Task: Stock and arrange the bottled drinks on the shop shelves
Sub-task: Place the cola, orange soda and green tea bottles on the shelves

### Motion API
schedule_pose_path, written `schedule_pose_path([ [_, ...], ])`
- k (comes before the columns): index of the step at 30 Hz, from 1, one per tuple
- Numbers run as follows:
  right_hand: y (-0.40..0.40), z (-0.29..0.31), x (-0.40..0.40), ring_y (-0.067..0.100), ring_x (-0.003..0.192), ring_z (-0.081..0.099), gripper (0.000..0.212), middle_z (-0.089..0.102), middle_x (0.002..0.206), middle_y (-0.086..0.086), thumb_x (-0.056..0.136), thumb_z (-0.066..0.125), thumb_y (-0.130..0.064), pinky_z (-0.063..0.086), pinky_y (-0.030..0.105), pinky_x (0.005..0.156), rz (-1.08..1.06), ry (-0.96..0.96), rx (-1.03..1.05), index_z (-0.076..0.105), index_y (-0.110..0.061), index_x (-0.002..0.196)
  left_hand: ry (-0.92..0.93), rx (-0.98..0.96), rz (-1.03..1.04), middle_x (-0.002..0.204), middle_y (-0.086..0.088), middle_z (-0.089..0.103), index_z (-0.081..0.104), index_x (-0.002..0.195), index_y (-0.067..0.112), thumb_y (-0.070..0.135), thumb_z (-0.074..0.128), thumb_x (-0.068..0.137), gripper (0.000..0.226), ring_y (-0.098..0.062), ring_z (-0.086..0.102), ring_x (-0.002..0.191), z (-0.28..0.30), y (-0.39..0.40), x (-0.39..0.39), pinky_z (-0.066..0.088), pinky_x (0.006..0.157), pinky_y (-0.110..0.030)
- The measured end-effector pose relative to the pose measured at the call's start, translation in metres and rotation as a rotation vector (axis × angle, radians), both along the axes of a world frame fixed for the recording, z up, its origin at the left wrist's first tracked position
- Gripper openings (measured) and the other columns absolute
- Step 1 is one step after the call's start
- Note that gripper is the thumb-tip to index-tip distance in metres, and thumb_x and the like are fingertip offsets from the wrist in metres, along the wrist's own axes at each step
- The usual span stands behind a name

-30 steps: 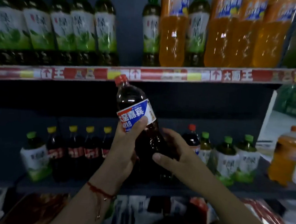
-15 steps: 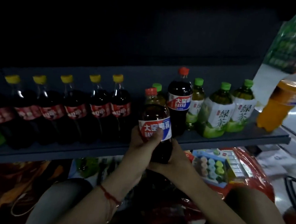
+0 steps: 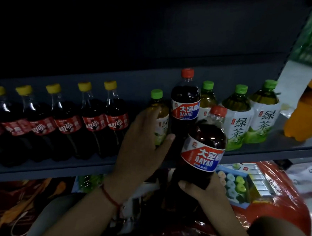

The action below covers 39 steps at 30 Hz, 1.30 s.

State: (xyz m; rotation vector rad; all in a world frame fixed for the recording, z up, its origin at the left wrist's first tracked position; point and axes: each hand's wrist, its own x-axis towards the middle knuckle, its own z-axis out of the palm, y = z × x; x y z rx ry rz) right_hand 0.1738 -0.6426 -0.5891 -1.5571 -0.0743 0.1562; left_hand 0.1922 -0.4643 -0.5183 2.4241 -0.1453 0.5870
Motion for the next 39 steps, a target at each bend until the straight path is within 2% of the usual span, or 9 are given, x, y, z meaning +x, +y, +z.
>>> schedule_pose_path([
  [5, -0.002, -0.003, 0.006, -0.01, 0.068, 0.064, 0.054, 0.067, 0.095, -0.003, 0.067, 0.08, 0.012, 0.045, 0.003, 0.053, -0.086, -0.001, -0.017, 0.057, -0.018, 0.105, -0.203, 0.466, 0.216, 0.159, -0.02, 0.021, 0.02, 0.156, 0.013, 0.059, 0.07, 0.078, 0.103, -0.037, 0.025, 0.144, 0.018, 0.001, 0.05, 0.02, 0.117, -0.053],
  [8, 0.003, -0.005, 0.011, 0.004, 0.08, 0.062, 0.051, 0.066, 0.096, 0.001, 0.067, 0.081, 0.009, 0.046, 0.006, 0.055, -0.119, -0.024, 0.003, 0.056, -0.023, 0.099, -0.166, 0.612, 0.284, 0.159, -0.026, 0.021, 0.026, 0.153, 0.005, 0.067, 0.073, 0.069, 0.115, -0.043, 0.02, 0.146, 0.02, 0.0, 0.072, 0.01, 0.118, -0.059],
  [11, 0.007, -0.008, 0.014, 0.013, 0.091, 0.064, 0.056, 0.068, 0.1, 0.003, 0.065, 0.084, 0.006, 0.048, 0.017, 0.065, -0.125, -0.036, 0.005, 0.058, -0.018, 0.108, -0.155, 0.659, 0.328, 0.155, -0.028, 0.029, 0.039, 0.146, 0.006, 0.063, 0.08, 0.063, 0.109, -0.045, 0.025, 0.144, 0.015, -0.001, 0.077, 0.017, 0.117, -0.061],
  [16, 0.01, -0.009, 0.012, 0.01, 0.087, 0.064, 0.055, 0.069, 0.098, 0.0, 0.065, 0.084, 0.007, 0.047, 0.017, 0.065, -0.128, -0.02, 0.009, 0.057, -0.024, 0.101, -0.195, 0.542, 0.305, 0.146, -0.028, 0.039, 0.042, 0.142, 0.014, 0.051, 0.087, 0.061, 0.1, -0.046, 0.04, 0.132, 0.007, 0.0, 0.071, 0.039, 0.104, -0.055],
  [21, 0.014, -0.01, 0.007, 0.005, 0.087, 0.065, 0.056, 0.069, 0.099, -0.003, 0.065, 0.085, 0.004, 0.048, 0.013, 0.065, -0.103, -0.054, -0.033, 0.058, -0.025, 0.105, -0.15, 0.267, 0.101, 0.137, -0.011, 0.049, 0.019, 0.145, 0.034, 0.037, 0.081, 0.076, 0.092, -0.028, 0.053, 0.121, -0.003, -0.001, 0.05, 0.049, 0.096, -0.039],
  [25, 0.015, -0.011, 0.002, 0.012, 0.088, 0.068, 0.053, 0.072, 0.099, 0.001, 0.065, 0.086, 0.001, 0.051, 0.023, 0.07, -0.102, -0.045, -0.048, 0.06, -0.025, 0.104, -0.165, 0.074, 0.032, 0.137, -0.003, 0.045, 0.02, 0.139, 0.041, 0.031, 0.079, 0.08, 0.084, -0.021, 0.052, 0.121, -0.009, 0.009, 0.031, 0.047, 0.092, -0.028],
  [30, 0.02, -0.009, -0.005, -0.004, 0.078, 0.067, 0.054, 0.071, 0.094, -0.01, 0.066, 0.086, 0.0, 0.05, 0.009, 0.059, -0.083, -0.049, -0.068, 0.058, -0.03, 0.102, -0.111, -0.179, -0.005, 0.131, 0.012, 0.041, 0.028, 0.143, 0.042, 0.026, 0.081, 0.078, 0.086, -0.001, 0.043, 0.115, -0.007, 0.036, 0.005, 0.037, 0.093, -0.018],
  [36, 0.033, -0.001, -0.009, 0.003, 0.082, 0.07, 0.05, 0.076, 0.089, -0.013, 0.066, 0.085, 0.001, 0.053, 0.015, 0.064, -0.121, -0.087, -0.085, 0.064, -0.026, 0.102, -0.156, -0.396, -0.011, 0.127, 0.019, 0.048, 0.025, 0.14, 0.053, 0.02, 0.084, 0.075, 0.094, -0.005, 0.055, 0.114, 0.011, 0.079, -0.031, 0.051, 0.096, -0.029],
  [39, 0.042, 0.007, -0.004, 0.002, 0.085, 0.07, 0.051, 0.075, 0.093, -0.01, 0.065, 0.087, -0.004, 0.052, 0.02, 0.072, -0.13, -0.096, -0.09, 0.064, -0.028, 0.104, -0.227, -0.431, 0.017, 0.118, 0.025, 0.05, 0.025, 0.138, 0.053, 0.019, 0.086, 0.072, 0.096, 0.007, 0.057, 0.105, 0.014, 0.101, -0.047, 0.051, 0.087, -0.016],
])
